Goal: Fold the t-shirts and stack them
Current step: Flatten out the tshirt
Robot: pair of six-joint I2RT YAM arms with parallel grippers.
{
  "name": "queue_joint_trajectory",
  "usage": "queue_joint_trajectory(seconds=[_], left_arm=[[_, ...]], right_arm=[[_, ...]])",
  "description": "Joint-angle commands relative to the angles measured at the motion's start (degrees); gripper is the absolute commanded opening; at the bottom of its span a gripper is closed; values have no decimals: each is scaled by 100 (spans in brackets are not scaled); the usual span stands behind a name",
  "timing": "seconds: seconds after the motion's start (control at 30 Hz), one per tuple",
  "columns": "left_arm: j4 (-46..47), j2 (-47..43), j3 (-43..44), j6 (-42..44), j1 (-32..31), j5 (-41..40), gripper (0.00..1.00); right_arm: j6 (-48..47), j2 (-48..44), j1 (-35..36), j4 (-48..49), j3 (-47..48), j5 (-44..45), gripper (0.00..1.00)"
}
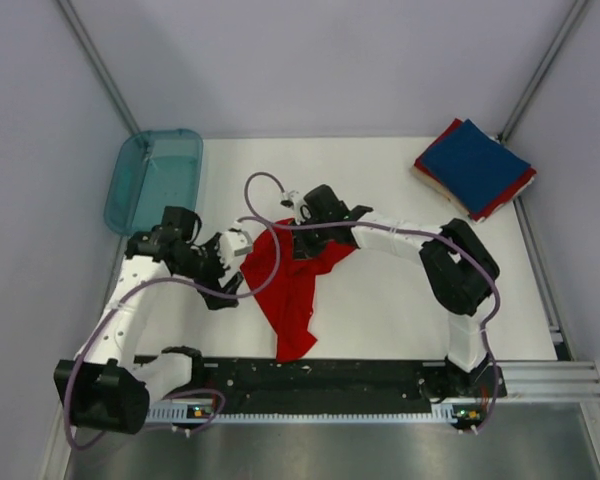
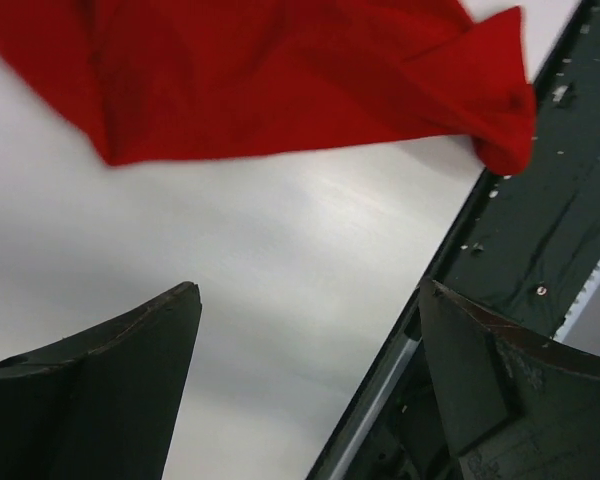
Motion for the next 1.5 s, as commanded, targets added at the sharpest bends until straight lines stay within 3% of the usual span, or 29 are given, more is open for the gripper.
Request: queue_joint_trajectory(seconds=[0.0,0.17,0.37,0.47,0.63,0.67,0.7,0.73,0.77,0.8,0.9,1.13,1.27,1.47], left_arm=[[292,95,57,-363,-1672,151,93],[899,1340,513,-1118,-3327,-708,95],[1506,3117,900,-1568,-3917,-745,98],[1647,3663,936,-1603,-4111,-1191,98],[1822,4112,752,-1621,-4111,-1922,80],[1858,4121,673,-1586,-4102,-2036,70],[1788,4121,629,-1542,-4094,-2168,53],[1666,4095,628,-1516,-4067,-2239,35],[1552,4008,680,-1481,-4024,-2283,7],[1472,3842,698,-1472,-3936,-2397,0],[1375,3104,882,-1340,-3489,-2713,0],[689,1057,2183,-848,-2100,-3003,0],[419,10,2411,-400,-2002,-3145,0],[-909,-519,3326,-364,-2002,-3014,0]], right_arm=[[516,-1165,-429,-18,407,-40,0],[737,-2019,-966,-26,136,-83,0],[746,-2573,-1133,-43,-199,109,0],[850,-2880,-1361,-52,-252,136,0],[965,-3399,-1958,-61,-226,-57,0],[931,-3496,-2038,-87,-191,-57,0],[913,-3593,-2100,-114,-156,-66,0],[895,-3698,-2187,-140,-130,-57,0],[878,-3795,-2258,-175,-103,-66,0],[860,-3909,-2328,-210,-68,-66,0],[799,-4287,-2583,-359,37,-31,0],[210,-5402,-2786,-1071,415,321,0],[-10,-6158,-2794,-1554,407,198,0],[112,-6845,-2777,-2476,415,-663,0]])
